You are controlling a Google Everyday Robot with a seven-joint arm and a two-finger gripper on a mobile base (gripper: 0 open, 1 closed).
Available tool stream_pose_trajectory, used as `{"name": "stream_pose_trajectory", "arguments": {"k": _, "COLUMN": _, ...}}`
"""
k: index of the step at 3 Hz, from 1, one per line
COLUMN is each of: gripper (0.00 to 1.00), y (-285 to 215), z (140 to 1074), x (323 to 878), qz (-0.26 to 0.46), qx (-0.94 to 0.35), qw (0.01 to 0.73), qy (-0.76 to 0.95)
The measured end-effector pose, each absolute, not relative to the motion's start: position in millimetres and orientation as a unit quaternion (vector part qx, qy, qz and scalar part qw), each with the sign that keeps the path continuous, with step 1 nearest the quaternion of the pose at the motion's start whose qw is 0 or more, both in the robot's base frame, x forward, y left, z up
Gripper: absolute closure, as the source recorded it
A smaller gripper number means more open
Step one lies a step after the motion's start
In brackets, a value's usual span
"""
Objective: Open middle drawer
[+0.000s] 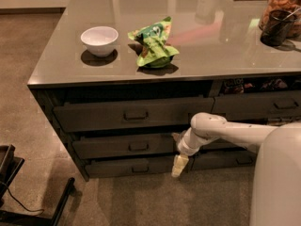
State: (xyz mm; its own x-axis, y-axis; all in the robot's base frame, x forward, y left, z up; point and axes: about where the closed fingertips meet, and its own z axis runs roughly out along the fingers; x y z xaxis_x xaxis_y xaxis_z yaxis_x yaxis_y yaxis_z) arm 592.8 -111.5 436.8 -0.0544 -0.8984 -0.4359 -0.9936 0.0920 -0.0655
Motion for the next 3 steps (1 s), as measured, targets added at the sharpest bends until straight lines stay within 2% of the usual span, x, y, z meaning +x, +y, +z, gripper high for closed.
{"name": "stream_pose_trajectory", "arguments": {"k": 2, "gripper": 0.0, "y": -109.4, "z": 434.1, "x": 592.5, "qz": 0.128, "qx": -0.666, "qw": 0.195, "qy": 0.708}}
{"name": "stream_pose_trajectory", "arguments": {"k": 3, "gripper": 0.0, "y": -103.0, "z": 442.1, "x": 599.8, "qz": 0.122, "qx": -0.679, "qw": 0.223, "qy": 0.689}}
